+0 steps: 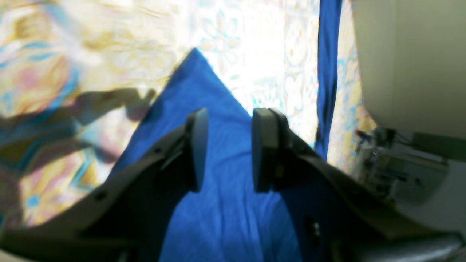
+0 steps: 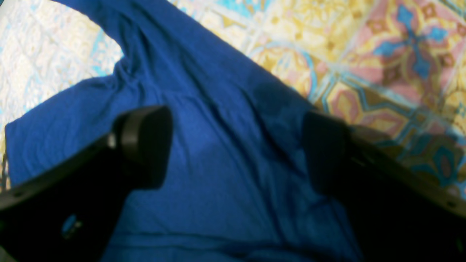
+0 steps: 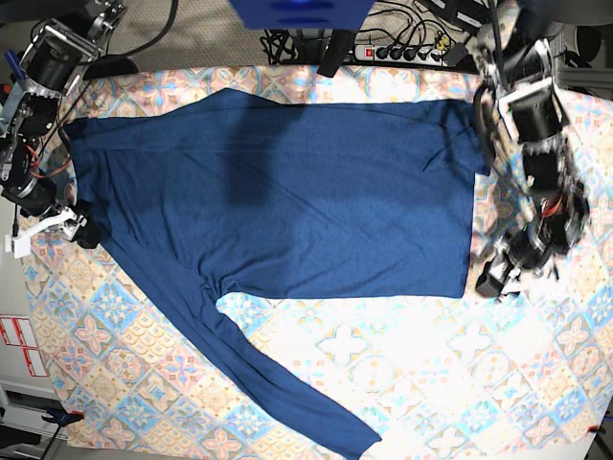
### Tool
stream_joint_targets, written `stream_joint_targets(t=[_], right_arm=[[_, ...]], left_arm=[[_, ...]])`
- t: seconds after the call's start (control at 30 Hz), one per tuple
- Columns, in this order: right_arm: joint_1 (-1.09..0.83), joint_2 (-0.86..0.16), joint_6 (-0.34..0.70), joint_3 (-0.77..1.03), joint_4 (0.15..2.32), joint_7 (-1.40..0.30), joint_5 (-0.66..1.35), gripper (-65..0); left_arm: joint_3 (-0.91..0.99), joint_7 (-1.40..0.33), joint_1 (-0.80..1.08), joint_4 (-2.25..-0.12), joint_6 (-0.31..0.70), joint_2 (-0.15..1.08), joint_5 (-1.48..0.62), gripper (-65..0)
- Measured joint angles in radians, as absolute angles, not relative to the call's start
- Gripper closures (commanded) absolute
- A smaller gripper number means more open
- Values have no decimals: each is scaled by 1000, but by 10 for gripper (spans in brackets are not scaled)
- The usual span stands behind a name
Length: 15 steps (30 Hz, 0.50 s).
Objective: Fold the T-shirt properly
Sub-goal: 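Move both grippers down to the shirt's side edges midway along the body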
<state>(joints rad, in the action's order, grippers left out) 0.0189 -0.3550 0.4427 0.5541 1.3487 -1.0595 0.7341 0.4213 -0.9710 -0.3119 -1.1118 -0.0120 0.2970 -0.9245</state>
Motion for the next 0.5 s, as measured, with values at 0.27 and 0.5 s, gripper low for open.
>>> stream_joint_targets(t=[0.27, 0.5], right_arm=[[11, -355, 442, 554, 1355, -1063, 732, -539], [12, -355, 441, 558, 1356, -1064, 733, -539]], left_arm=[[422, -853, -439, -905, -12, 275, -780, -357], [301, -752, -443, -839, -10, 266, -765, -384]])
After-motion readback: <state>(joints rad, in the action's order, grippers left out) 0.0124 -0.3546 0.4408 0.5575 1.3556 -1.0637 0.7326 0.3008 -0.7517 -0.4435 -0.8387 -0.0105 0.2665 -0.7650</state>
